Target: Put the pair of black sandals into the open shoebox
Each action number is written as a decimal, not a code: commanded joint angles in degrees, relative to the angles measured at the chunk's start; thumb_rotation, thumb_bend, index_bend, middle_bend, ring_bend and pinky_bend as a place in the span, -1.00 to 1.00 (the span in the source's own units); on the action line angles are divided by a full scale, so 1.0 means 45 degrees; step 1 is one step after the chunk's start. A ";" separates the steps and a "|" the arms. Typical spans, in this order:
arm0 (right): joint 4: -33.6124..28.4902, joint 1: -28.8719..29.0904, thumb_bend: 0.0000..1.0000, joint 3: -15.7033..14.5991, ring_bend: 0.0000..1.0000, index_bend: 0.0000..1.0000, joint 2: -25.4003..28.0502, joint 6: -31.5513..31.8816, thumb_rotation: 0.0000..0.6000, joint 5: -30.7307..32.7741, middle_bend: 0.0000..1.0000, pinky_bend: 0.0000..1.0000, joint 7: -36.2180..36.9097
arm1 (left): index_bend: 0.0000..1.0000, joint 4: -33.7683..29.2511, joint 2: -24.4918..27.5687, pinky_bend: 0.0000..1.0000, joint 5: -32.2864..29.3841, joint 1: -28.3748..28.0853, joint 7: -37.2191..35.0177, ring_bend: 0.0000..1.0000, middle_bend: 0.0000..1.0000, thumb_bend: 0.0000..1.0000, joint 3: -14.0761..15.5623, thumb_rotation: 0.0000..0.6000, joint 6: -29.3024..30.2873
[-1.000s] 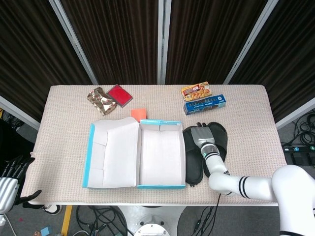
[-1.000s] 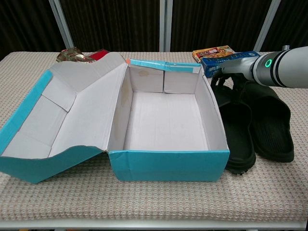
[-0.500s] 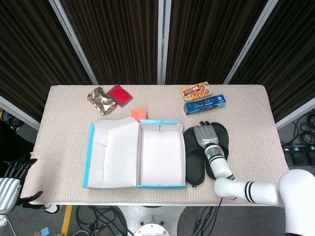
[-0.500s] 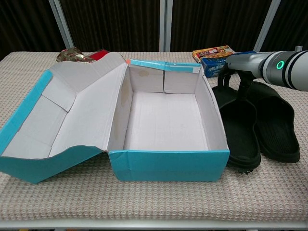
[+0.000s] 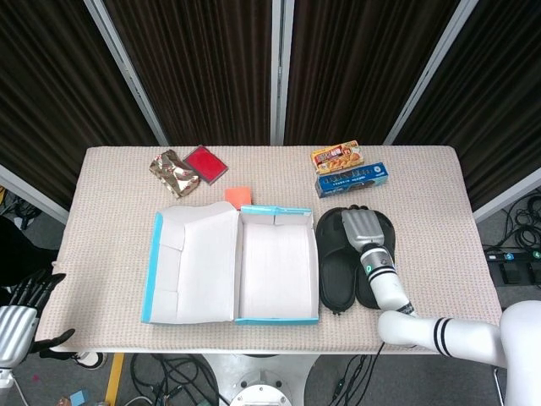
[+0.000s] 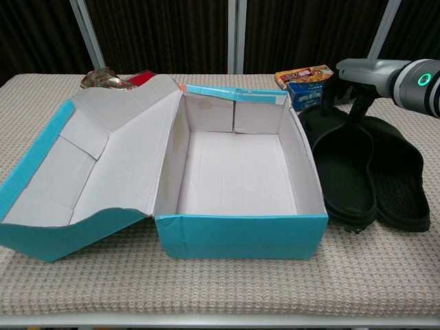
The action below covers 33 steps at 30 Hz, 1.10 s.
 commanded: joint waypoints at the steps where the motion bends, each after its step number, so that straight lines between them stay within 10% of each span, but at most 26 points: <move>1: -0.0167 -0.0325 -0.71 0.0230 -0.42 0.02 0.0208 0.0199 1.00 -0.0472 -0.09 -0.16 0.0350 | -0.78 -0.0004 -0.0009 -0.81 0.0016 0.0000 0.0029 -0.99 -0.71 -0.85 0.0005 1.00 0.0008; 25: -0.4671 -0.2454 -0.70 0.2620 -0.28 0.08 0.3770 0.1597 1.00 -0.3960 -0.04 -0.02 0.3784 | -0.78 -0.0367 0.0155 -0.81 0.0159 -0.0013 0.0420 -0.99 -0.71 -0.85 0.0006 1.00 0.0153; 33: -0.5090 -0.2797 -0.70 0.3072 -0.26 0.09 0.2949 0.1572 1.00 -0.4954 -0.04 0.00 0.5764 | -0.78 -0.0311 0.0175 -0.81 0.0037 0.0006 0.0298 -0.99 -0.71 -0.85 -0.0100 1.00 0.0230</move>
